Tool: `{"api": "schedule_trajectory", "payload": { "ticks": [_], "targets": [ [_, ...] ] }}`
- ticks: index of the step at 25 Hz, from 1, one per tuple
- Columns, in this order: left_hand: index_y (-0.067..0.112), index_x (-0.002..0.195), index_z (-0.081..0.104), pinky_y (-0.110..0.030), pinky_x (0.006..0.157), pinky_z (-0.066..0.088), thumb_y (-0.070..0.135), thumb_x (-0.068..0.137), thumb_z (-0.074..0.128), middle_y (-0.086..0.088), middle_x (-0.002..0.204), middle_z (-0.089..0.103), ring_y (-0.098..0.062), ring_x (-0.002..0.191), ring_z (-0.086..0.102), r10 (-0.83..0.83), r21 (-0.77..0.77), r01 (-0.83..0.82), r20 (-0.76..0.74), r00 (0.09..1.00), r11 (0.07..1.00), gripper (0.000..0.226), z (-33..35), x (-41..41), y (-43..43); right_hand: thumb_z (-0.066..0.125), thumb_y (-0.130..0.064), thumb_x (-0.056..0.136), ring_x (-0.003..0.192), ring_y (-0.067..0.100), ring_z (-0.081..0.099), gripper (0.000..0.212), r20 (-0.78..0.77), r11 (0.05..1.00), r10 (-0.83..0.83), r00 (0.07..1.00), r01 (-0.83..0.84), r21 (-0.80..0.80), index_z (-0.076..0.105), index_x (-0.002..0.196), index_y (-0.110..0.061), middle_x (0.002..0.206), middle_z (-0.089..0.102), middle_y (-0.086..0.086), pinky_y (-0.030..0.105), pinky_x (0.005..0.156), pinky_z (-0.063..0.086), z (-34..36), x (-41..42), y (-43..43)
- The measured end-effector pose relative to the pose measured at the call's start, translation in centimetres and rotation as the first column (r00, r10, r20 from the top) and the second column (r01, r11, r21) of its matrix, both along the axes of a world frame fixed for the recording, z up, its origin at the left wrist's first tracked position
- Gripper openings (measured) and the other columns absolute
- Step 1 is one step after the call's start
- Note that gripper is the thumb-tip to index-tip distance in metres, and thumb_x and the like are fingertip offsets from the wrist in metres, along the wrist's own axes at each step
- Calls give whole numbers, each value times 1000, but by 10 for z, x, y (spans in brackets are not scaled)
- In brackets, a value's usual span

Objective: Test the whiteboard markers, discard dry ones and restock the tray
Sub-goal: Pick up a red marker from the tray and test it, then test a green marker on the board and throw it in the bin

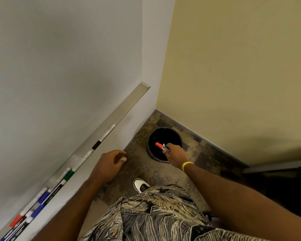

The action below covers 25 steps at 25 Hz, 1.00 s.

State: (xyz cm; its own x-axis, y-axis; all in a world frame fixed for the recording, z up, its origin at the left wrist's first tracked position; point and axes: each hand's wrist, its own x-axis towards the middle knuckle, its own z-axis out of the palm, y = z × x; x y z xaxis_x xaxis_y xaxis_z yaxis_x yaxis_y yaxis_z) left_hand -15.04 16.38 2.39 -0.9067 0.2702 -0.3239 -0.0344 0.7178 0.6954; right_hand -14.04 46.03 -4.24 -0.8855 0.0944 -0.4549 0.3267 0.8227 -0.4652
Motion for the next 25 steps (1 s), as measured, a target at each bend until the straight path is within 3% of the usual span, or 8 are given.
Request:
{"api": "schedule_trajectory", "payload": {
  "ticks": [2, 4, 6, 8, 16, 21, 25],
  "targets": [
    [22, 116, 65, -13, 79, 45, 24, 93, 64, 10, 101, 65, 2, 86, 59, -8, 3, 8, -4, 1000, 1000, 23, 0, -7, 8, 52, -35, 100, 76, 23, 58, 33, -13, 1000, -8, 1000, 8, 22, 57, 123, -12, 87, 60, 4, 26, 53, 36, 3, -19, 13],
    [22, 116, 66, -13, 79, 44, 24, 94, 63, 9, 101, 66, 0, 87, 60, -25, 8, 26, -10, 1000, 1000, 22, 0, -11, 14, 58, -43, 95, 103, 29, 58, 52, -66, 998, -6, 998, 10, 57, 49, 138, -14, 114, 63, 10, 35, 76, 51, 7, -37, 23],
    [22, 115, 67, -19, 82, 48, 24, 94, 63, 5, 102, 68, -3, 89, 62, -32, 20, 32, -10, 999, 999, 22, -2, -15, 17, 60, -44, 93, 128, 32, 46, 62, -106, 996, 1, 994, 8, 85, 41, 145, -15, 141, 51, 10, 46, 103, 43, 6, -48, 28],
    [21, 117, 66, -28, 89, 53, 24, 93, 64, 5, 104, 68, -6, 92, 63, -23, 19, 24, -11, 1000, 1000, 24, -5, -15, 17, 61, -39, 93, 136, 32, 39, 62, -133, 995, 20, 991, -7, 98, 39, 146, -16, 149, 43, 9, 48, 111, 36, 4, -49, 30],
    [18, 140, 47, -44, 111, 35, 39, 89, 67, -3, 144, 50, -22, 133, 46, 81, -140, -105, -172, 982, 985, 58, -31, -6, -12, 64, -33, 90, 149, 31, 19, 80, -43, 990, 8, 999, -1, 142, 19, 156, -24, 163, 17, 6, 48, 120, 23, -20, -11, 22],
    [22, 144, 39, -54, 114, 28, 54, 86, 64, -5, 155, 36, -26, 143, 33, 66, -290, -133, -230, 971, 948, 71, -39, 10, -34, 61, -40, 91, 150, 29, 13, 83, -43, 980, 162, 986, -155, 125, 13, 157, -27, 165, 11, 5, 48, 121, 18, -15, 5, -7],
    [20, 145, 38, -55, 113, 27, 67, 83, 44, -7, 156, 33, -29, 143, 32, 74, -346, -161, -252, 965, 924, 77, -40, 27, -56, 59, -44, 91, 152, 26, 8, 83, -99, 928, 366, 926, -354, 118, 10, 157, -28, 165, 6, 3, 47, 122, 13, 0, -3, -49]
  ]
}}
